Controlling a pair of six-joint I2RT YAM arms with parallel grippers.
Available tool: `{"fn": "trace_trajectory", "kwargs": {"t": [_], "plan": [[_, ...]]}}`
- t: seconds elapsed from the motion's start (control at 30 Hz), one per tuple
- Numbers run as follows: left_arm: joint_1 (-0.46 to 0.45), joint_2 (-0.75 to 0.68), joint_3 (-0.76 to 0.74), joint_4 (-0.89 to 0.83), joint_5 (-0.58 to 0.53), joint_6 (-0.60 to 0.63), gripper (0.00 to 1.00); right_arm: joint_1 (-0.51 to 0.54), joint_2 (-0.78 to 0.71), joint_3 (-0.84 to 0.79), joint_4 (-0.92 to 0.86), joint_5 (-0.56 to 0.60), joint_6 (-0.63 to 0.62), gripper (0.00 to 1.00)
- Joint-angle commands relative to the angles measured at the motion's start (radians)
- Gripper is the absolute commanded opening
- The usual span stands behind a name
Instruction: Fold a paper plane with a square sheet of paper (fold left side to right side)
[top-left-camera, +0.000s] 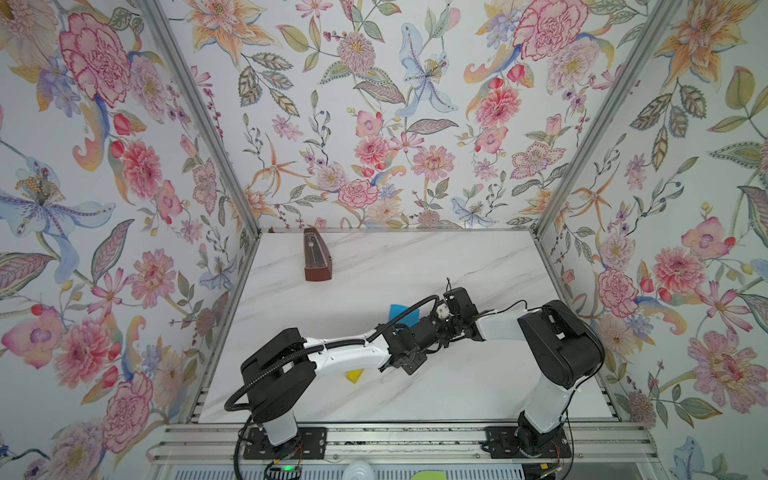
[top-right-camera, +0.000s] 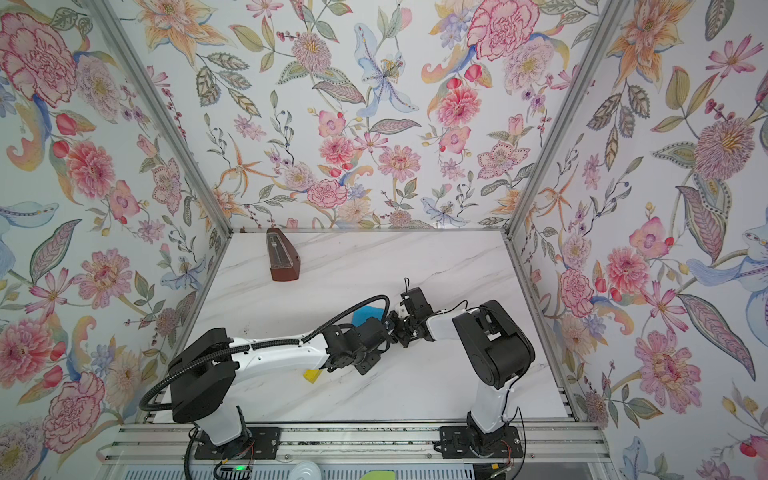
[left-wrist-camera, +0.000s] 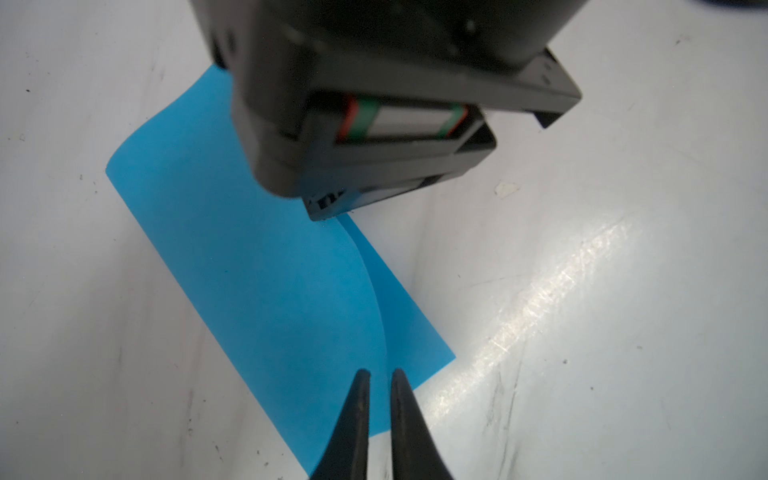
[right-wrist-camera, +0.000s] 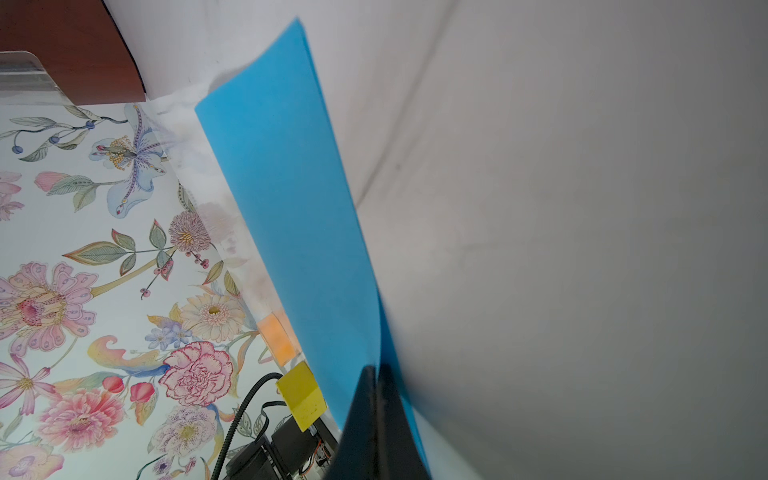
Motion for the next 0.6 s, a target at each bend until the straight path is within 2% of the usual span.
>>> {"fn": "trace_trajectory", "kwargs": {"t": [0.0,0.13,0.33,0.5,0.57], "plan": [[0.009,0.006,-0.012,-0.02,-0.003,-0.002,0.15,0.003,0.032,-0.019,-0.125,0.071,-0.018,0.0],[0.011,0.008,-0.015,-0.019,0.001,-0.002,0.12,0.004,0.031,-0.019,-0.126,0.071,-0.018,0.0],[0.016,0.005,-0.017,-0.013,0.024,-0.005,0.0,0.004,0.025,-0.015,-0.129,0.071,-0.02,0.0],[0.031,-0.007,-0.024,0.013,0.066,-0.03,0.0,0.004,-0.021,0.031,-0.219,0.093,-0.094,0.01],[0.039,-0.012,-0.023,0.023,0.085,-0.048,0.0,0.001,-0.053,0.071,-0.3,0.108,-0.15,0.15]]}}
